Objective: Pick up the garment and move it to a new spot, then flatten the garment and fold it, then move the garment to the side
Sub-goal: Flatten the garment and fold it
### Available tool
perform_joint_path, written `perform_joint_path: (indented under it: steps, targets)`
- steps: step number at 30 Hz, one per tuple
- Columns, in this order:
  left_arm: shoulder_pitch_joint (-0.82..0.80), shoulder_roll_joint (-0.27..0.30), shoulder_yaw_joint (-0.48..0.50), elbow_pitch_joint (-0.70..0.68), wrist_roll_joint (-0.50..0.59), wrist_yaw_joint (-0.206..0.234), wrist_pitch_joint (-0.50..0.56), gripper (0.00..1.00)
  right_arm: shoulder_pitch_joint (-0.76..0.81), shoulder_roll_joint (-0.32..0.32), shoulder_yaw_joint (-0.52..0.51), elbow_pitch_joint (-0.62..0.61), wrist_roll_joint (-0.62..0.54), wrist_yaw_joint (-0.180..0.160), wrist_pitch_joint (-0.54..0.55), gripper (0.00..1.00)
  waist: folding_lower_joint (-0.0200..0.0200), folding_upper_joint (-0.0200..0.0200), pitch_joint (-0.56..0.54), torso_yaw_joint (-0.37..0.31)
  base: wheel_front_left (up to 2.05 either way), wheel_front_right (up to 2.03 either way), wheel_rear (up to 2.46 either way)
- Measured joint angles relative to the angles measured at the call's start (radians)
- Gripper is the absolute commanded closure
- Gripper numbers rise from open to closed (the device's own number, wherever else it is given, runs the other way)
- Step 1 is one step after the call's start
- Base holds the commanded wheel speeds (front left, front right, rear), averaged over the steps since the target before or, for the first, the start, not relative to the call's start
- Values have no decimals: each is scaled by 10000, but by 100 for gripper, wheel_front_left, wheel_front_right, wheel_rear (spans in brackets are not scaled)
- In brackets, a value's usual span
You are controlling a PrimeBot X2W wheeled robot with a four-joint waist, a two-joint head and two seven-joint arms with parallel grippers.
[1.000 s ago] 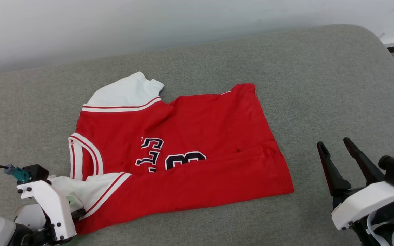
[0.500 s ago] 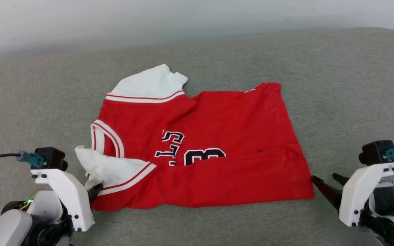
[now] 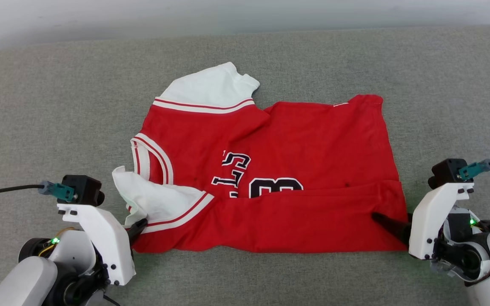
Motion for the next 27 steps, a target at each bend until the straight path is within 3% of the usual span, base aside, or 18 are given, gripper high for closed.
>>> perform_joint_path:
  steps: [1,2,3,4,14,27]
  targets:
    - [0,-29,0,-10,-4,6,-4,100,-67,-19,40,88,125,0,21,16,0,0,12,4,0,0,0]
    - [-1,-58,0,-8,-6,27,-13,100,-110,-52,102,155,211,0,25,68,0,0,19,5,0,0,0]
    - [0,-65,0,-6,-8,31,-17,100,-155,-88,167,219,251,-2,13,80,0,0,17,-3,0,0,0]
    - [1,-63,4,-4,-12,44,-17,100,-212,-117,244,284,299,-4,-6,100,0,0,10,-15,0,0,0]
    - [174,-58,-33,61,-84,73,-50,100,-313,-416,1022,401,621,-2,-410,100,1,0,-460,-53,0,0,0]
    - [1018,-38,-130,75,-196,165,-209,100,437,-892,1572,-61,826,-2,-694,100,0,0,-1970,57,0,0,0]
